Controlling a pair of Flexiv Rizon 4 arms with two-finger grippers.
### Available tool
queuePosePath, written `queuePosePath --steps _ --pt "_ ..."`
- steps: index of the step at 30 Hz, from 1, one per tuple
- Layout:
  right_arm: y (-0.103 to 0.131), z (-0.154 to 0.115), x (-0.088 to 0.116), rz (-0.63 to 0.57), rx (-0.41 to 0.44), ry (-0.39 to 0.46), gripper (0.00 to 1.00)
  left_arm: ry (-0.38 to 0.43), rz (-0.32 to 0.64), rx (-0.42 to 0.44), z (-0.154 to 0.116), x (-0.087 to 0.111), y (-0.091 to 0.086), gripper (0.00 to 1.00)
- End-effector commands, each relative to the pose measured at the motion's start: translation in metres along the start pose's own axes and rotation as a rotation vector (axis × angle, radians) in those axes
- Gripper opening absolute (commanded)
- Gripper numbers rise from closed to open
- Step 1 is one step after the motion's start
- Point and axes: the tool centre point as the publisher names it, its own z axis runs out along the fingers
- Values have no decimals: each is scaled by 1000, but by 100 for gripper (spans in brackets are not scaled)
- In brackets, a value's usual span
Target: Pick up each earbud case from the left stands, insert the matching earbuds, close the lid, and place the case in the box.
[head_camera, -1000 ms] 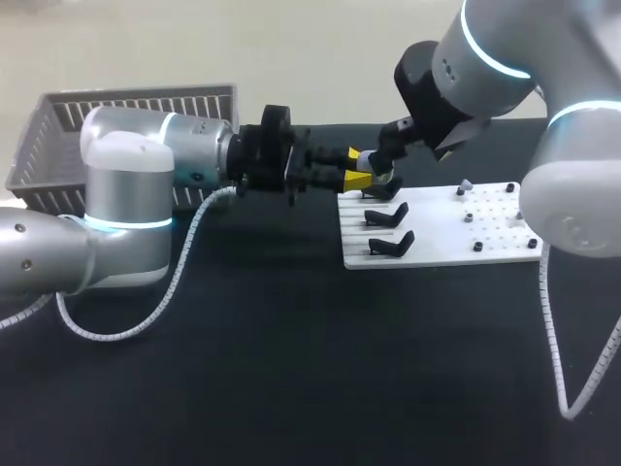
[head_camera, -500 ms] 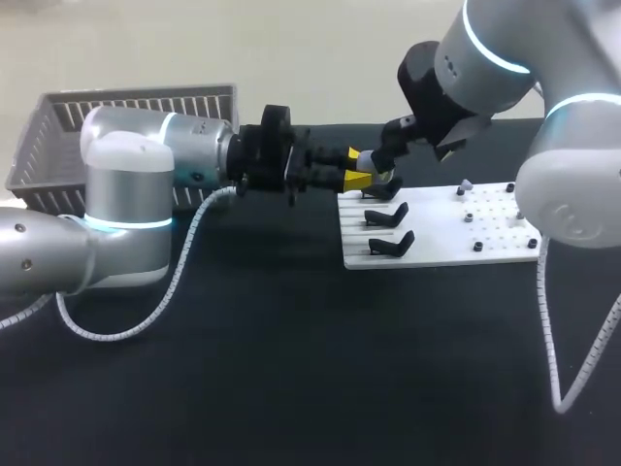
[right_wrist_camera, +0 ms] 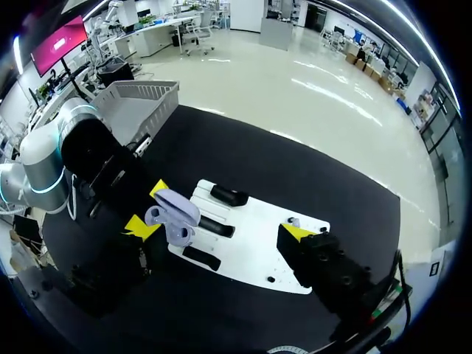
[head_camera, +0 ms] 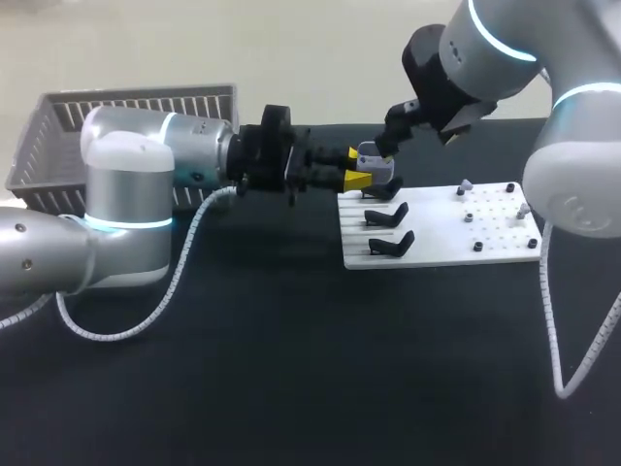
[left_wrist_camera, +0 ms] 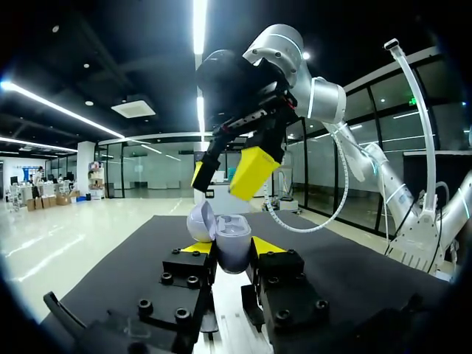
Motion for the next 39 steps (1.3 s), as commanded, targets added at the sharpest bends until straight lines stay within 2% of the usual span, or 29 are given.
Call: queuePosePath --steps 1,6,12,14,20,25,32,39 --pt "-5 -17 6 5 45 -35 100 -1 1 0 0 1 0 0" --pt "-18 -35 13 9 117 -41 100 -1 1 0 0 1 0 0" --pt "-44 -31 36 20 138 72 100 -1 1 0 0 1 0 0" --pt "-53 -27 44 19 131 132 100 -1 1 0 0 1 0 0" --pt "-80 -12 65 28 91 238 100 -1 1 0 0 1 0 0" --pt "-101 3 80 3 112 314 100 -1 1 0 0 1 0 0" --pt "-121 27 101 -24 156 351 100 -1 1 0 0 1 0 0" --pt "-133 45 112 -31 185 367 100 -1 1 0 0 1 0 0"
